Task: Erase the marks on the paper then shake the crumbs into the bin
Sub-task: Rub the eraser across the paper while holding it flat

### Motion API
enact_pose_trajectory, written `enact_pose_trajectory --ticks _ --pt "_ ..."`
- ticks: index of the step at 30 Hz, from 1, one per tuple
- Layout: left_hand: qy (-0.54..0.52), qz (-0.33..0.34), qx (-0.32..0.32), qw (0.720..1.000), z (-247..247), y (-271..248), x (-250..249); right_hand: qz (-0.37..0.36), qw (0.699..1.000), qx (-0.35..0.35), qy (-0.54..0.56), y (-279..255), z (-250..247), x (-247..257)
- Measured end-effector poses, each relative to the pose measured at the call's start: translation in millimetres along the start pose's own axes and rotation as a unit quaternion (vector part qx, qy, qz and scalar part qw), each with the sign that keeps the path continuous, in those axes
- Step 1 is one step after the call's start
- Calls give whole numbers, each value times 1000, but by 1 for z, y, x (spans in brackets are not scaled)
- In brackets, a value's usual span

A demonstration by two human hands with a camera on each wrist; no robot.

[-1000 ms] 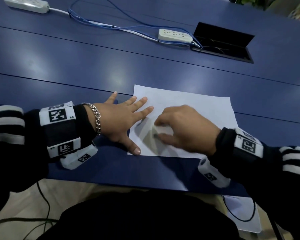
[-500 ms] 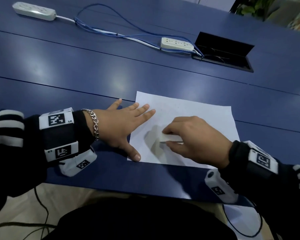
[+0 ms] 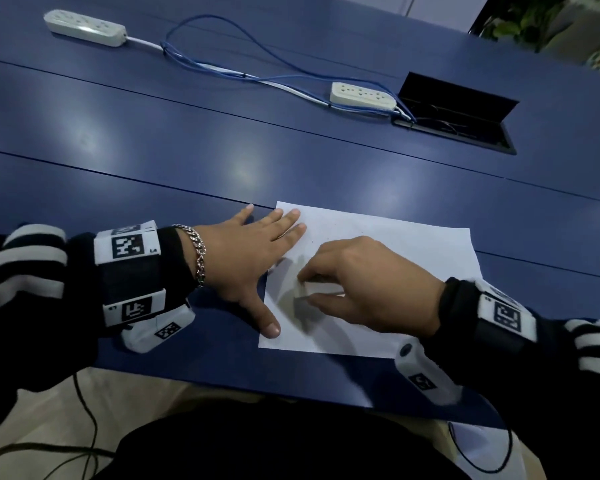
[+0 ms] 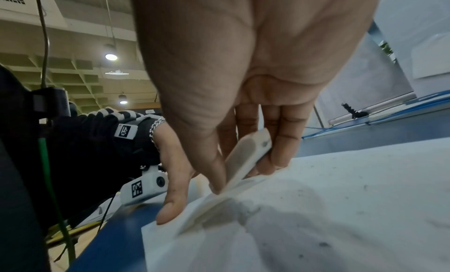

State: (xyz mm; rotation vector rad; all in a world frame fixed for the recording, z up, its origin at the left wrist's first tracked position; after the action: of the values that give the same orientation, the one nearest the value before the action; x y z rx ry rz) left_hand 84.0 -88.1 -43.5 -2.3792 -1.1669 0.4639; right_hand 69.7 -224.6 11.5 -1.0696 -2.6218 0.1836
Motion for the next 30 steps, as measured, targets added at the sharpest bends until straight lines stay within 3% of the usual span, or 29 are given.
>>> enact_pose_trajectory --ticks 4,8,10,13,15,19,24,27,30 --pt "15 -2 -6 1000 0 2 1 49 997 -41 -33 13 -7 -13" --pt "20 -9 7 1000 0 0 1 -58 997 43 1 -10 9 21" --pt "25 -10 5 1000 1 1 1 -56 997 58 -5 -7 10 19" --pt "31 -15 5 999 0 1 0 23 999 -17 -34 16 -7 -5" --pt "31 -18 6 999 -1 2 0 19 998 -36 -43 15 -6 -3" --pt "20 -16 4 1000 0 1 1 -50 997 50 -23 -7 14 28" --pt "18 -12 5 1000 0 1 0 41 999 -17 -14 15 -9 -14" --pt "3 -7 10 1000 0 -1 1 43 999 -27 -2 4 -13 -20" --pt "-18 4 8 1000 0 -2 3 97 994 -45 6 -15 -21 -44"
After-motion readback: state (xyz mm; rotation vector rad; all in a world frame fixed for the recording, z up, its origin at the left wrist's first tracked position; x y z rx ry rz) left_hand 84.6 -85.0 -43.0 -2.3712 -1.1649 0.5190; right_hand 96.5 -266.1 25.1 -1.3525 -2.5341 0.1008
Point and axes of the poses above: each hand's wrist, its own y-axis towards the middle knuckle, its own z-axis out of the palm, x = y × z, the point moved 7 cm from there along y, towards the middle knuckle, and after that the axes turned 4 degrees about z, right-handed, at the moved point
